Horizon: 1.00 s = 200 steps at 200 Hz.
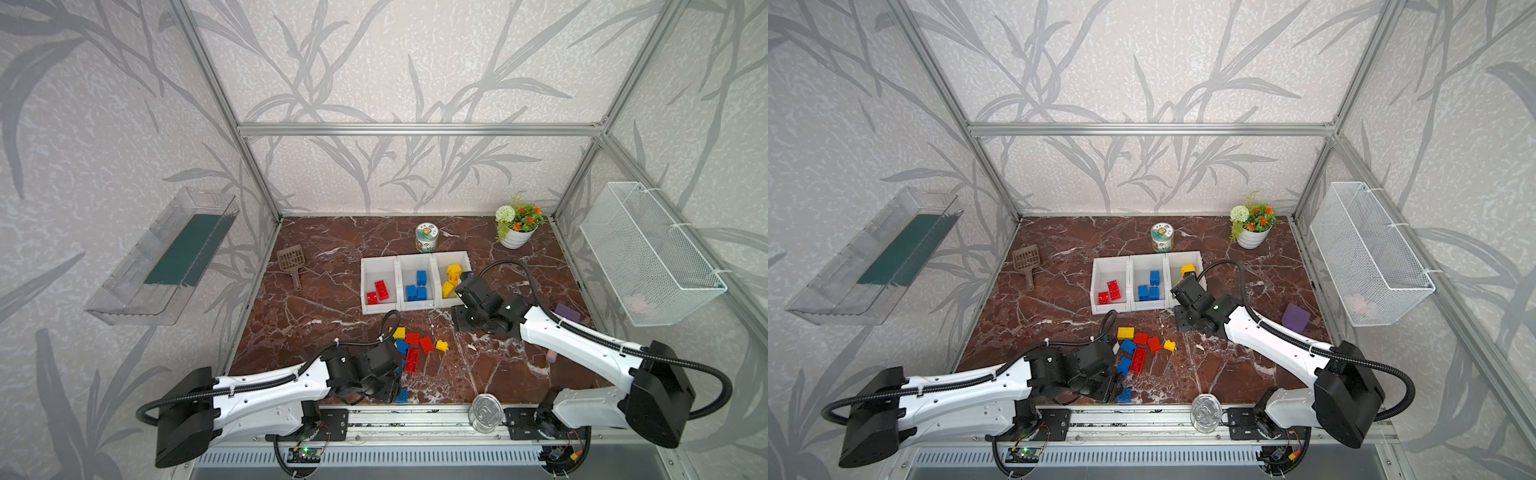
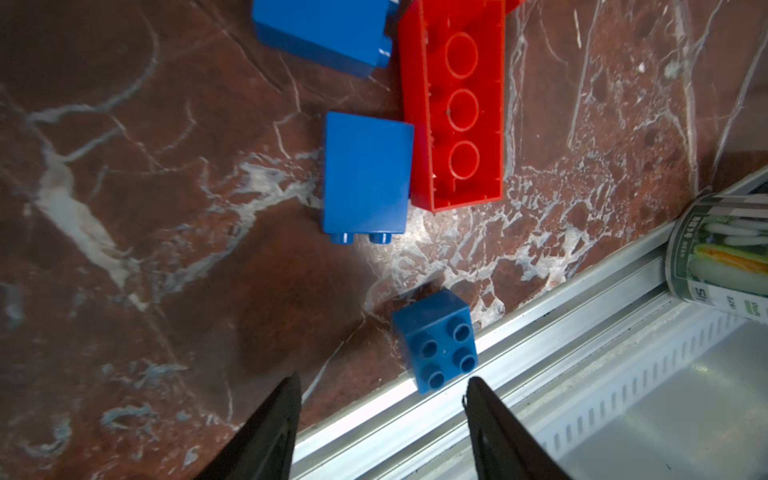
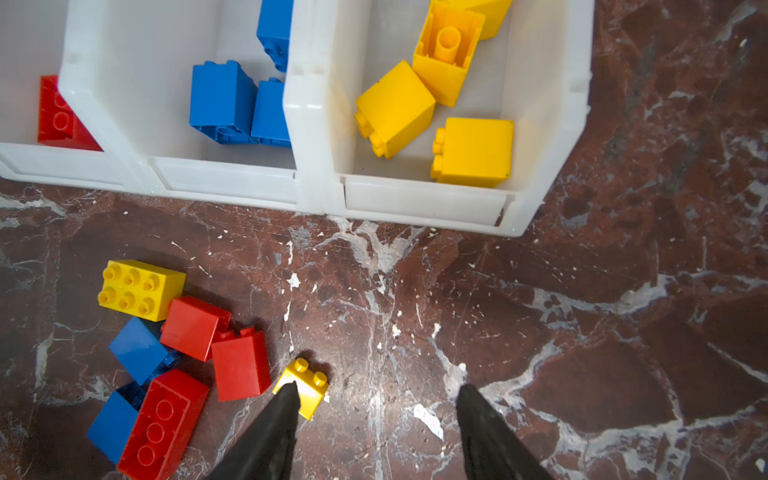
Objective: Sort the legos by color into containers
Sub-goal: 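Withdraw the right gripper while the left gripper grasps a small blue brick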
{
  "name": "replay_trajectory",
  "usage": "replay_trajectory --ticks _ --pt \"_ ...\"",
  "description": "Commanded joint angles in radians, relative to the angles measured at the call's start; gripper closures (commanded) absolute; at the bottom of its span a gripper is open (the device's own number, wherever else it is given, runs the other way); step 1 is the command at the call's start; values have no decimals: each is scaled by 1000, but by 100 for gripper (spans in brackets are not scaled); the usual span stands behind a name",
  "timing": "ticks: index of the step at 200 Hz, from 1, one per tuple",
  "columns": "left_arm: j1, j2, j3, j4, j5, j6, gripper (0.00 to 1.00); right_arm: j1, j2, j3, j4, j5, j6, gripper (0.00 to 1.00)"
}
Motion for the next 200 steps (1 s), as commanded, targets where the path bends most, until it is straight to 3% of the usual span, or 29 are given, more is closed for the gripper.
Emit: replay_trajectory --ticks 1,134,160,200 --pt "-17 51 54 8 6 -51 34 -2 -53 -34 13 21 25 38" --pt "-62 320 176 -6 47 -48 36 -11 -237 -201 35 84 46 38" --pt "-66 345 188 -31 43 -45 41 -13 -248 -211 30 86 57 38" --pt "-70 376 195 -39 40 -34 58 -13 -253 -210 18 92 61 39"
